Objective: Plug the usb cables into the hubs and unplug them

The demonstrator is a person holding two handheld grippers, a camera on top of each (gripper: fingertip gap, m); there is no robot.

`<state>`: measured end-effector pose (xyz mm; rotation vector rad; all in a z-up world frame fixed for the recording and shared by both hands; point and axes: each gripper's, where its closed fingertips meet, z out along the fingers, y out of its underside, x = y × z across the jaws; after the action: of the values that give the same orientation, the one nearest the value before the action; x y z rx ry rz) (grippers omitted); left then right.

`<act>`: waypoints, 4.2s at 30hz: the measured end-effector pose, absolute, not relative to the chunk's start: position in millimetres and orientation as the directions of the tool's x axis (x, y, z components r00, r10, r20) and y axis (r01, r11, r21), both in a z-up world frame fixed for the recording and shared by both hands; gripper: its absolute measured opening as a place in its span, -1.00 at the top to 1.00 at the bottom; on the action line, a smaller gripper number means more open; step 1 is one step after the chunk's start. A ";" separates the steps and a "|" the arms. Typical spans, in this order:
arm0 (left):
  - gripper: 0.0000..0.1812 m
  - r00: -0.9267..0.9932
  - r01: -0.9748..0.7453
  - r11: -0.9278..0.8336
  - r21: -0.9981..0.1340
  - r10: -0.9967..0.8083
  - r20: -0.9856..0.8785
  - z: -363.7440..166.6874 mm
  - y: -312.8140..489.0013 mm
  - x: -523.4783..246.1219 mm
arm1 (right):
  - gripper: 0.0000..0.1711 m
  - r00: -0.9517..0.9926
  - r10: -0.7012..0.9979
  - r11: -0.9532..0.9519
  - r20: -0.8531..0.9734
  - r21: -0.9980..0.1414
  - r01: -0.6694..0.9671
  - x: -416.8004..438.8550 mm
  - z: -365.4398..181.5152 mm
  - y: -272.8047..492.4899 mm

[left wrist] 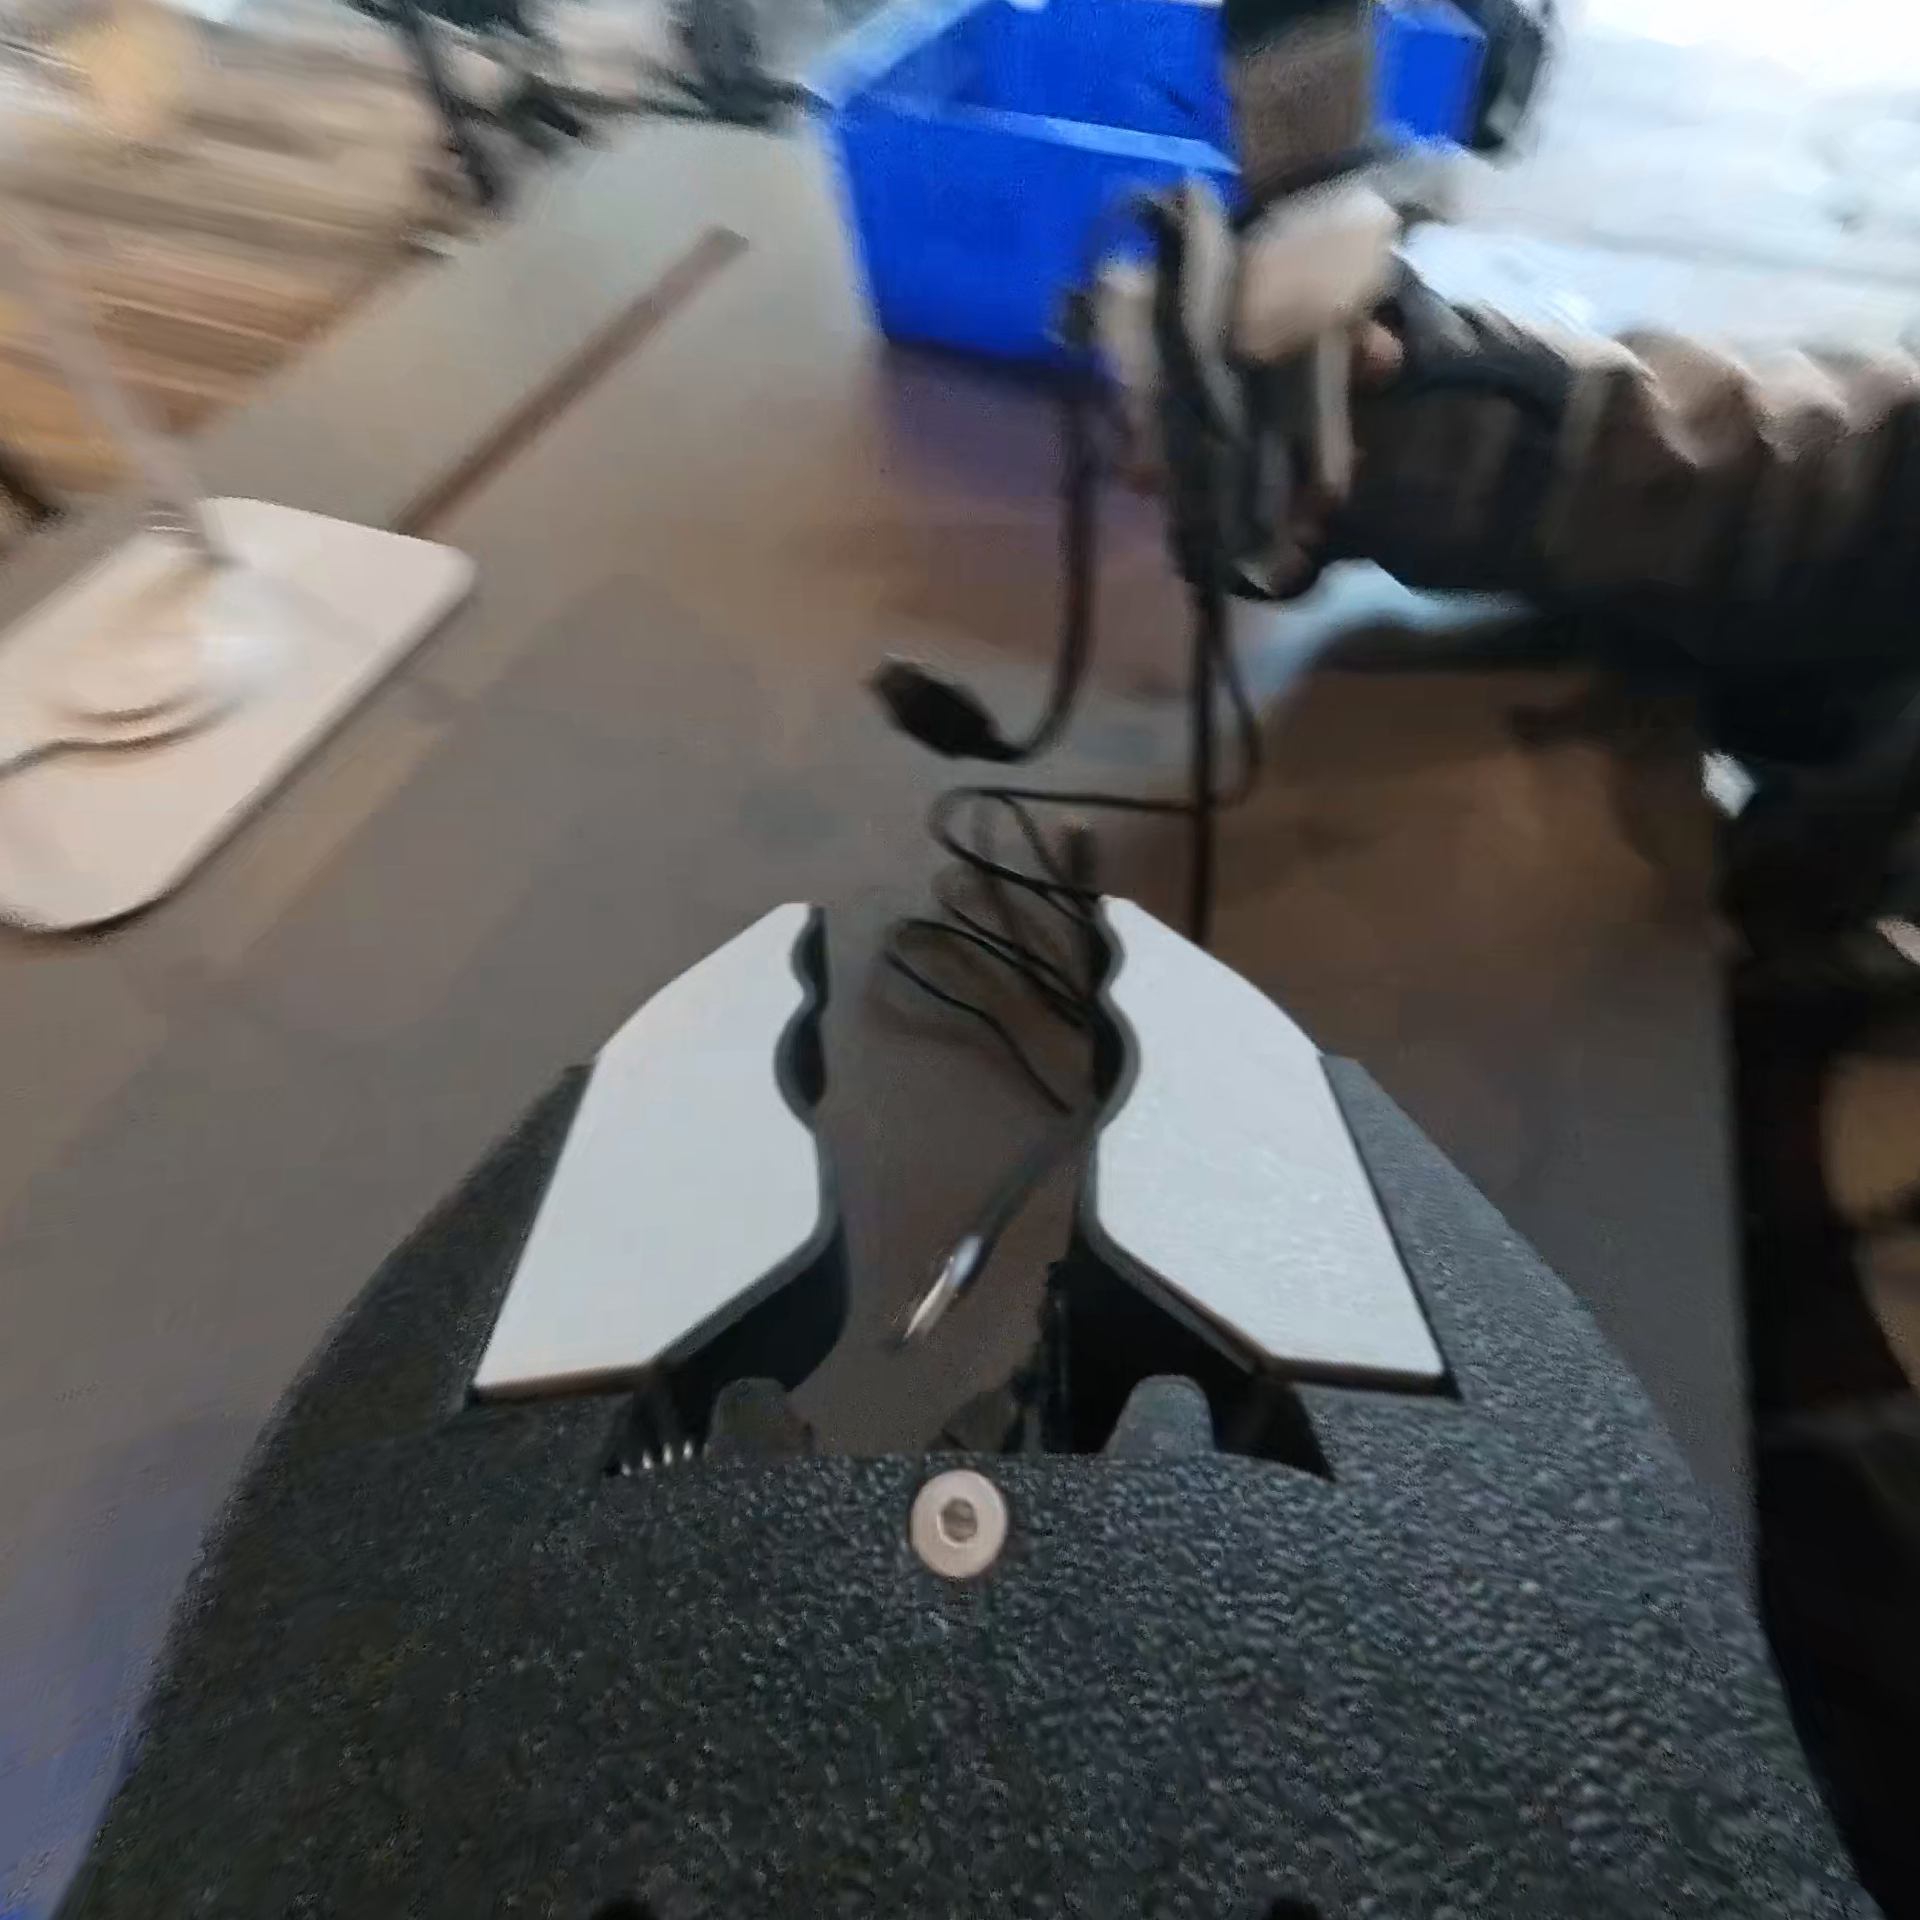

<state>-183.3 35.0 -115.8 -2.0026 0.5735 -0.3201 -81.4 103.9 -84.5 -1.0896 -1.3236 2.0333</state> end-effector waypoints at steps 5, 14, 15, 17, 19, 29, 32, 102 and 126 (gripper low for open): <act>-0.01 0.995 -0.086 -0.353 -0.932 -0.074 -0.064 -96.7 21.3 -228.0 | 0.87 -0.551 0.742 -0.445 -0.382 -0.895 0.022 -76.4 -88.5 115.3; 0.52 0.766 -0.194 -0.725 -0.660 0.308 -0.564 -162.2 -49.6 -269.4 | 0.87 -0.567 0.696 -0.504 -0.440 -0.862 0.050 -77.3 -91.1 112.8; 0.52 0.784 -0.188 -0.702 -0.687 0.315 -0.536 -164.4 -41.1 -265.1 | 0.87 -0.572 0.686 -0.514 -0.450 -0.856 0.057 -77.4 -91.0 110.7; 0.54 0.831 -0.231 -0.635 -0.737 0.265 -0.489 -168.9 -16.8 -247.1 | 0.87 -0.583 0.668 -0.526 -0.462 -0.848 0.070 -77.2 -90.2 105.3; 0.61 0.826 -0.309 -0.648 -0.697 0.181 -0.534 -184.5 -4.7 -235.5 | 0.87 -0.597 0.655 -0.530 -0.464 -0.845 0.076 -75.2 -86.9 101.2; 0.84 0.924 -0.282 -0.786 -0.551 -0.069 -0.375 -208.6 -63.5 -171.8 | 0.87 -0.638 0.646 -0.575 -0.420 -0.817 -0.045 -29.6 -44.6 133.4; 0.63 0.891 -0.188 -0.724 -0.663 0.158 -0.426 -181.6 -59.1 -204.2 | 0.87 -0.682 0.603 -0.608 -0.415 -0.792 -0.055 -3.5 -22.7 143.0; 0.57 0.915 -0.397 -0.833 -0.385 -0.329 -0.234 -236.1 -30.3 -226.0 | 0.87 -0.595 0.679 -0.557 -0.430 -0.830 -0.036 13.3 -29.1 166.8; 0.83 0.740 -0.610 -0.165 -0.775 -0.468 -0.483 -61.7 5.1 -136.8 | 0.87 -0.702 0.577 -0.530 -0.416 -0.845 0.065 -4.6 -44.7 124.7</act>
<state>-136.8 5.1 -61.7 -1.8075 0.8424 0.1558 -4.6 124.7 -44.7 -1.0033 -1.3075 2.2894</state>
